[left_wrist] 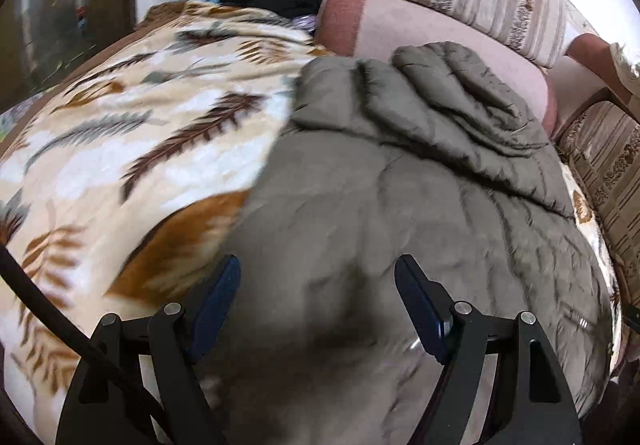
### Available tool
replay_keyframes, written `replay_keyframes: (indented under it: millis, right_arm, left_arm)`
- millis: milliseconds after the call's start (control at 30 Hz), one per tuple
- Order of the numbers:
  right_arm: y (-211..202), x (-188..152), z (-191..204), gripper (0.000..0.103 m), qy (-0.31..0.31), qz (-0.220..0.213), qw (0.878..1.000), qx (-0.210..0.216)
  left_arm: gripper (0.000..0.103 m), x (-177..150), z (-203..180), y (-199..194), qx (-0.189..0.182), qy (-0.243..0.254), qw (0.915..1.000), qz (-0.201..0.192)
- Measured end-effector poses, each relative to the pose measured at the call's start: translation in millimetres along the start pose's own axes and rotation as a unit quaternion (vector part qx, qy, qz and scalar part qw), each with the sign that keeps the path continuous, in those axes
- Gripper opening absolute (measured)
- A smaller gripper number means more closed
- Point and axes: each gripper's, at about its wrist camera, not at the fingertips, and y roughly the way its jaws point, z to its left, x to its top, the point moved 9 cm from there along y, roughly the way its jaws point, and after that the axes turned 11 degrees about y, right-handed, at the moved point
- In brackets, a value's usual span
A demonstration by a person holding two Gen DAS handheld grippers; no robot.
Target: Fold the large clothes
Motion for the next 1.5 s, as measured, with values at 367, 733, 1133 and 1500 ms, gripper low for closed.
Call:
replay_keyframes:
  millis: [367,733,1133,1500]
  right_arm:
    - [25,8,-31,0.082,0.059,0.023,0.996,0.060]
    - [64,0,-9,0.083,0.112,0.110,0.969,0.193]
    - [61,-48,18,0.083,0.098,0.178,0.946,0.252]
    - [54,-62,20,0.077,0.083,0.183,0.946,0.253]
  left_arm:
    - [0.078,-4,56,-12,-0.018,-0.067,0.9968,0.039]
    - [0.078,-24,45,37,-0.146,-0.132,0.9736,0.115]
    - [0.081,-29,26,38,-0.333,-0.188,0.9178,0.108]
    - [0.081,-60,0,-2,-0.387,-0.159,0.9029,0.100]
